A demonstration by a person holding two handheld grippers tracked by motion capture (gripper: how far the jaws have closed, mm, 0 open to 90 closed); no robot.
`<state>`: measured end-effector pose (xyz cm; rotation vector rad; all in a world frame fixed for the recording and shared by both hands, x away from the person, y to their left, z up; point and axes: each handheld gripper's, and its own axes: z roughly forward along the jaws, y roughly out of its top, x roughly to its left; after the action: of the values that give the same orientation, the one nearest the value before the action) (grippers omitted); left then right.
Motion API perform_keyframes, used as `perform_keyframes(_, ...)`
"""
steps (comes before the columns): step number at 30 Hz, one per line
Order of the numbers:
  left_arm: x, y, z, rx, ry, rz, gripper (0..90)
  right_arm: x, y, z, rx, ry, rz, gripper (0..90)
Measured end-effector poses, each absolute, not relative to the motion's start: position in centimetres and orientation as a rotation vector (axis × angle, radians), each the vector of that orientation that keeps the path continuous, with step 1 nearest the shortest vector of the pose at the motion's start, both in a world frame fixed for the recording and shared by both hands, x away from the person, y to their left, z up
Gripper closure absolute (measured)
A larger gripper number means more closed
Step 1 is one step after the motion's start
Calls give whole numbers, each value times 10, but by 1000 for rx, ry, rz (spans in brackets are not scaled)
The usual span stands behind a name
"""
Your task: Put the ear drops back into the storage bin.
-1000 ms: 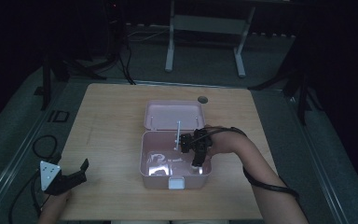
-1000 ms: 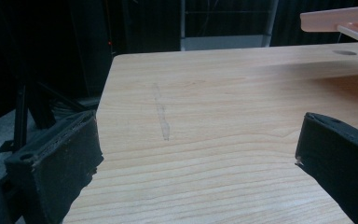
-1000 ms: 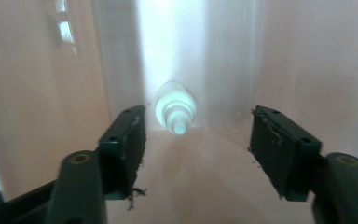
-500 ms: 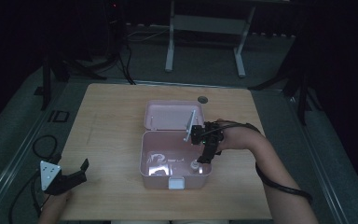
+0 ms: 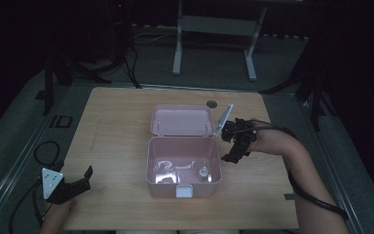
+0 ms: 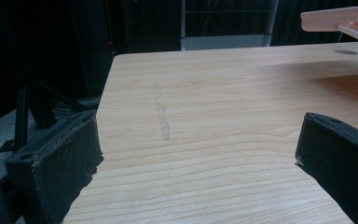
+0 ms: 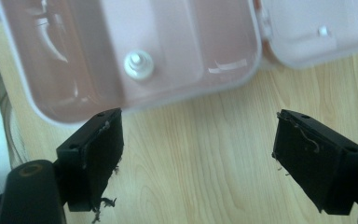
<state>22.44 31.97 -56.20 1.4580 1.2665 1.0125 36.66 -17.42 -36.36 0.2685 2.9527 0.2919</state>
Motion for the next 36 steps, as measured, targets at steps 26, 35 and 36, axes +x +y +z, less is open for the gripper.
perform_keyframes(26, 224, 320, -562, 1458, 1267, 1015, 3, 374, -264, -464, 674, 2863, 532, 159)
perform_keyframes(35, 224, 320, -562, 1455, 1267, 1012, 3, 374, -287, -490, 859, 2665, 769, 159)
perform_keyframes(36, 224, 320, -562, 1455, 1267, 1012, 4, 372, -288, -495, 865, 2657, 770, 159)
